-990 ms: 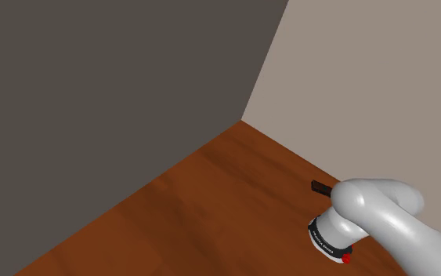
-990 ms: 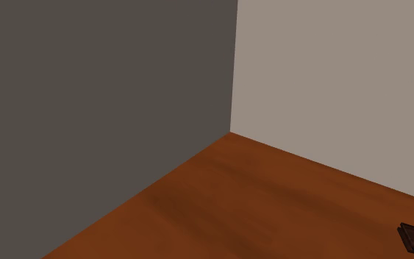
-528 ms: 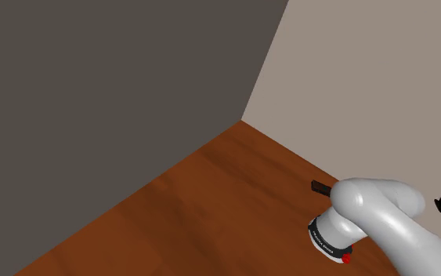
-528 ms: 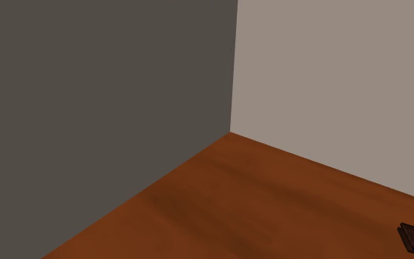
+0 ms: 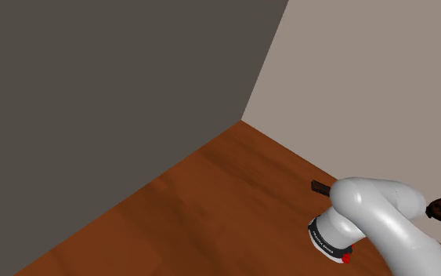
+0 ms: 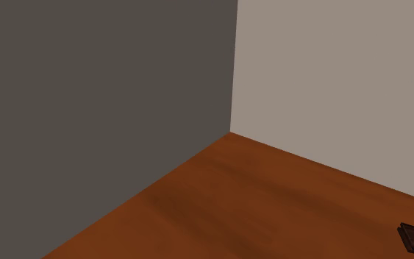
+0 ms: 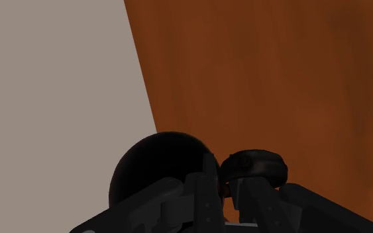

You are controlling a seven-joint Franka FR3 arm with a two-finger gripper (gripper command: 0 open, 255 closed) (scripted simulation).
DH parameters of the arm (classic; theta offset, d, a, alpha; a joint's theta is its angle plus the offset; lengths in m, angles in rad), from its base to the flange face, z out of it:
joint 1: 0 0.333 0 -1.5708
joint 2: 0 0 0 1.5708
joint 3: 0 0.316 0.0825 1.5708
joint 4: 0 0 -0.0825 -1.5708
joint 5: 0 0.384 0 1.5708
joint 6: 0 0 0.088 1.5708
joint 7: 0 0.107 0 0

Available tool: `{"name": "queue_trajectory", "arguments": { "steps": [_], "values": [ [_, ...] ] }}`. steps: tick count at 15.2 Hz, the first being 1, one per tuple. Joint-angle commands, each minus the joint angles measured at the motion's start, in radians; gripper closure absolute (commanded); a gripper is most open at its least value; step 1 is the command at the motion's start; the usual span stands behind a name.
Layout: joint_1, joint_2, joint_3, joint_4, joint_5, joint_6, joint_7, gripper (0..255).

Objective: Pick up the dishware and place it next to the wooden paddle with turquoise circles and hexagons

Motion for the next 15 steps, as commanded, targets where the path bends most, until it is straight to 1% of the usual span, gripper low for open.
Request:
{"name": "queue_trajectory", "arguments": {
  "steps": [1, 15],
  "values": [
    [-0.013, -0.016, -0.023, -0.020, -0.022, 0.008, -0.002, 255],
    [-0.106, -0.106, -0.211, -0.142, -0.191, 0.072, -0.018, 255]
  ]
}}
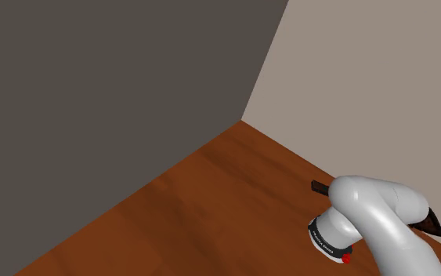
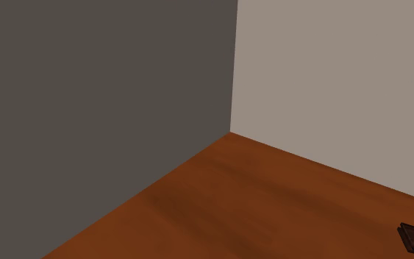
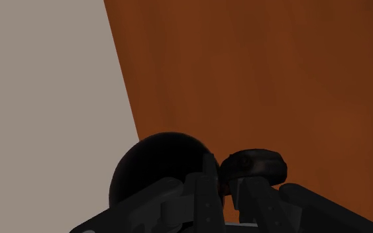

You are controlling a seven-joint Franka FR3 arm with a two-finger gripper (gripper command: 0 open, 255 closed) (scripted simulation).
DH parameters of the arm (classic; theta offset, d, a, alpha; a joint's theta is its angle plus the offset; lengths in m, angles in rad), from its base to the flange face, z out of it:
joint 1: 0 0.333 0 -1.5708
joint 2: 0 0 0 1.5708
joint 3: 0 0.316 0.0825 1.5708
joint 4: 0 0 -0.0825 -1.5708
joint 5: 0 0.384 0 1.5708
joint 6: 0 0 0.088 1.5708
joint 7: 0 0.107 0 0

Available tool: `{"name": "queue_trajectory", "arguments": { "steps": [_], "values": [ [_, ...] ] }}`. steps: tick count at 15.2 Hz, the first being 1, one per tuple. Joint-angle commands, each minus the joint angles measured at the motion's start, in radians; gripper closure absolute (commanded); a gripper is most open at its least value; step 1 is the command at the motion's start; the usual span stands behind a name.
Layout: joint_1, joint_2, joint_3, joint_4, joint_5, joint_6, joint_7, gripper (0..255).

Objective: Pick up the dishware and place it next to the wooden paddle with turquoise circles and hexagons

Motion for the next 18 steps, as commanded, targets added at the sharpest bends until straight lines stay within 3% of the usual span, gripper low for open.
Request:
{"name": "queue_trajectory", "arguments": {
  "steps": [1, 10, 11, 16, 18],
  "values": [
    [-0.017, -0.012, -0.034, -0.016, -0.031, 0.011, -0.006, 255],
    [-0.023, -0.016, -0.046, -0.021, -0.042, 0.015, -0.007, 255],
    [-0.022, -0.016, -0.046, -0.021, -0.042, 0.015, -0.007, 0],
    [-0.022, -0.016, -0.046, -0.021, -0.042, 0.015, -0.007, 0],
    [0.006, 0.005, 0.033, 0.002, 0.031, -0.012, 0.008, 0]
  ]
}}
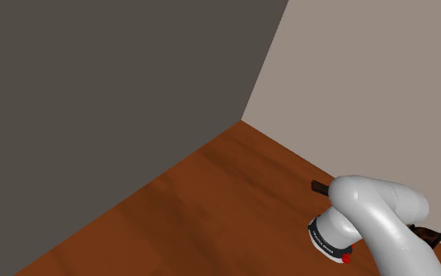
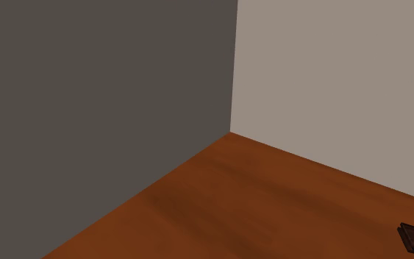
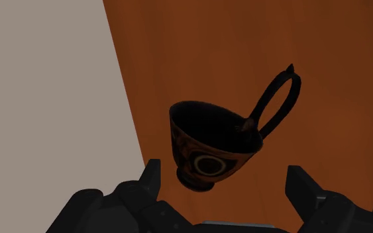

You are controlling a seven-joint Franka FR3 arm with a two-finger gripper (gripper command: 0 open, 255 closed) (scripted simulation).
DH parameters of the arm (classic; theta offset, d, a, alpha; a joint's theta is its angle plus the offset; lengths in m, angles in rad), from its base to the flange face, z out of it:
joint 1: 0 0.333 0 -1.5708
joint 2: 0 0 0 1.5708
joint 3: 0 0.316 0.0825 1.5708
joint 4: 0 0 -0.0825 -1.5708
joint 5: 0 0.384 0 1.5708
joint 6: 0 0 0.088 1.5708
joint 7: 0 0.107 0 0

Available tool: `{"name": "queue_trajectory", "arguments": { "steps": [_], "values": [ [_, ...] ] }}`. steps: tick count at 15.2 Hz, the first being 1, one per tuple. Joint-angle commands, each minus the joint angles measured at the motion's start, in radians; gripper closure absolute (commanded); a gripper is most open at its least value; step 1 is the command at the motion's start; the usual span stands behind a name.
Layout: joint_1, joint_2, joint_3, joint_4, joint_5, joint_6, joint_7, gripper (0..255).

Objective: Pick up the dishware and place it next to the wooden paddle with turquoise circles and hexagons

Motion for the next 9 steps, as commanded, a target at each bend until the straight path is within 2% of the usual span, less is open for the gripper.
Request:
{"name": "queue_trajectory", "arguments": {
  "steps": [1, 2, 9],
  "values": [
    [0.025, 0.020, 0.069, 0.027, 0.064, -0.024, 0.008, 0],
    [0.036, 0.031, 0.098, 0.039, 0.091, -0.034, 0.013, 0],
    [0.035, 0.032, 0.098, 0.039, 0.091, -0.033, 0.013, 0]
  ]
}}
